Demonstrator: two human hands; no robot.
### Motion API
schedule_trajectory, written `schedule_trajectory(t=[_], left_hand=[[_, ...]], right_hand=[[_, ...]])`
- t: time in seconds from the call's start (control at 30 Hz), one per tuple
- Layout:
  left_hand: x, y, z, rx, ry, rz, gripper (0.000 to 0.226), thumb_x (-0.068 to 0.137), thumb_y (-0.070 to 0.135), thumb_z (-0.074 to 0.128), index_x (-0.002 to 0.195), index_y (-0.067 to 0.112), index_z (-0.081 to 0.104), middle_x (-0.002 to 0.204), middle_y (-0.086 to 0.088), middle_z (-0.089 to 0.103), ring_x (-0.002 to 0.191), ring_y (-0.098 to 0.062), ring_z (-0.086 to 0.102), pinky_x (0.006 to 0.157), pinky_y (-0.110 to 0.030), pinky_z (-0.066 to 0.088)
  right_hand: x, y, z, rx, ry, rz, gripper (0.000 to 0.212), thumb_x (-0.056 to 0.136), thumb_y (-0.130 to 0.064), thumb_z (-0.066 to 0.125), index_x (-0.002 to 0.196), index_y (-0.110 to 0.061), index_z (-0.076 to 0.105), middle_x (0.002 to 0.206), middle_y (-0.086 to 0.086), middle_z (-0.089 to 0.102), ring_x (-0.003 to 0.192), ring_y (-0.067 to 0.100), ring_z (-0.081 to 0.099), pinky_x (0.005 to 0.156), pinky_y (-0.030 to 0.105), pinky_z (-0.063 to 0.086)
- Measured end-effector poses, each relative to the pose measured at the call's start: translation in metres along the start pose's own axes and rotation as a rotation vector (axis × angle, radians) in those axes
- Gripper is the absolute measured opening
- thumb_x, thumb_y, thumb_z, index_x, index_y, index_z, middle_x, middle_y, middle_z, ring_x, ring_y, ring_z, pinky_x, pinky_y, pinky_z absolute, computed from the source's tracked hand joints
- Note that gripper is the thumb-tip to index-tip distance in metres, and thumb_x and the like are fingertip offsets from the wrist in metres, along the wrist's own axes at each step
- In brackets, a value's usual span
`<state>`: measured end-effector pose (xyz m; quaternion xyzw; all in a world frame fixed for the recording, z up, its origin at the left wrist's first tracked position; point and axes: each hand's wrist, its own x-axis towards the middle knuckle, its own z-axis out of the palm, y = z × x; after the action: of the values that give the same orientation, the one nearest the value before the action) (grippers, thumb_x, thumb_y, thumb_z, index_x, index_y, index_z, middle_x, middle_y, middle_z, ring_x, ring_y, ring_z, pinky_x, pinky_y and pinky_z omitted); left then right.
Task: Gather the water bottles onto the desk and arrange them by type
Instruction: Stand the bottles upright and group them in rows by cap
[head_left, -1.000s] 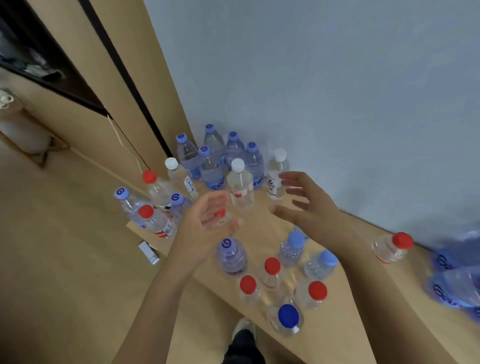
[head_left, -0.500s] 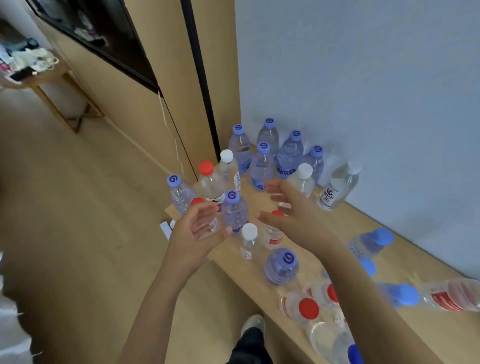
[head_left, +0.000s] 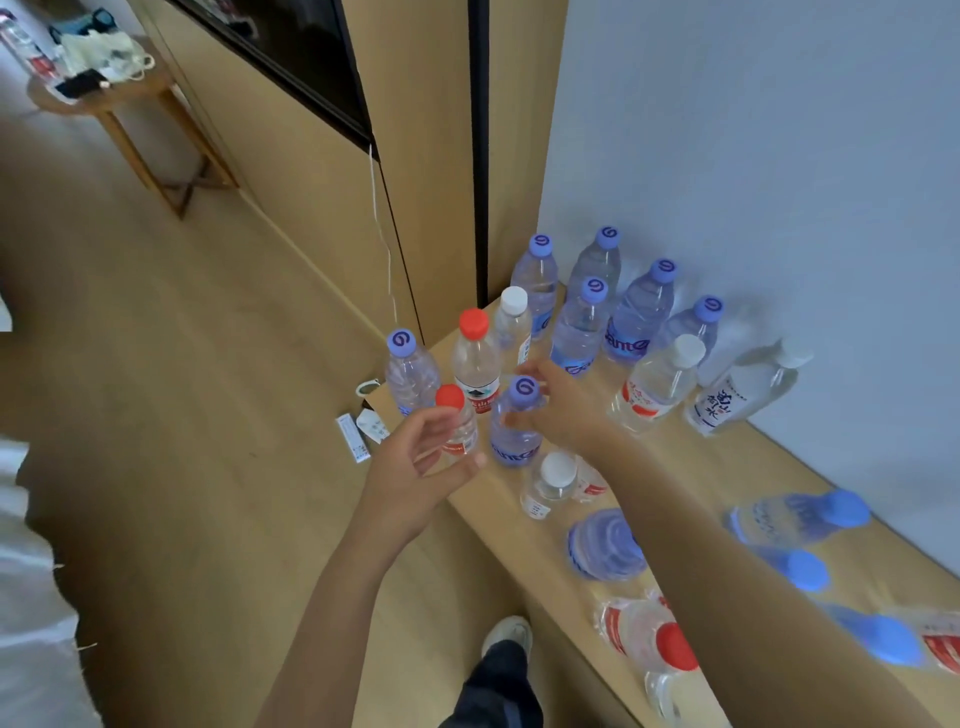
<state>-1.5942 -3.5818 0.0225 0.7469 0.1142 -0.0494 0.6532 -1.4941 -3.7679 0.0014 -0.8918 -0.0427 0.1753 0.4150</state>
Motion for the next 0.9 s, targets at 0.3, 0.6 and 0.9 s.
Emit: schedule_trajectory(t=[0.3,0.6,0.9], left_hand=[[0.005,-0.004,-0.002,0.000,-0.018,-0.019,0.044,0.075,0.011,0.084,0.109,0.029,0.064,0.116,0.010,0.067,0.109,0.000,0.063,0.089,-0.015,0.048],[0.014,0.024,0.025,0.008,-0.137,0.061,0.055,0.073,0.006,0.085,0.118,0.025,0.060,0.120,0.011,0.064,0.113,0.002,0.059,0.093,-0.015,0.044],[0.008,0.084,0.089,-0.028,-0.363,0.276,0.071,0.058,0.019,0.094,0.118,0.024,0.057,0.107,0.007,0.072,0.099,-0.013,0.070,0.074,-0.021,0.055]], right_hand=[[0.008,0.005,0.010,0.077,-0.013,0.034,0.037,0.075,-0.007,0.082,0.105,-0.011,0.060,0.081,-0.014,0.051,0.071,-0.004,0.044,0.059,0.000,0.037],[-0.045,-0.041,-0.065,0.408,0.113,-0.100,0.024,0.073,-0.012,0.083,0.091,-0.013,0.069,0.074,-0.014,0.067,0.071,-0.002,0.063,0.064,0.012,0.048],[-0.118,-0.084,-0.148,0.584,0.340,-0.237,0.018,0.076,-0.022,0.081,0.086,-0.009,0.074,0.078,0.002,0.073,0.076,0.015,0.072,0.071,0.024,0.057]])
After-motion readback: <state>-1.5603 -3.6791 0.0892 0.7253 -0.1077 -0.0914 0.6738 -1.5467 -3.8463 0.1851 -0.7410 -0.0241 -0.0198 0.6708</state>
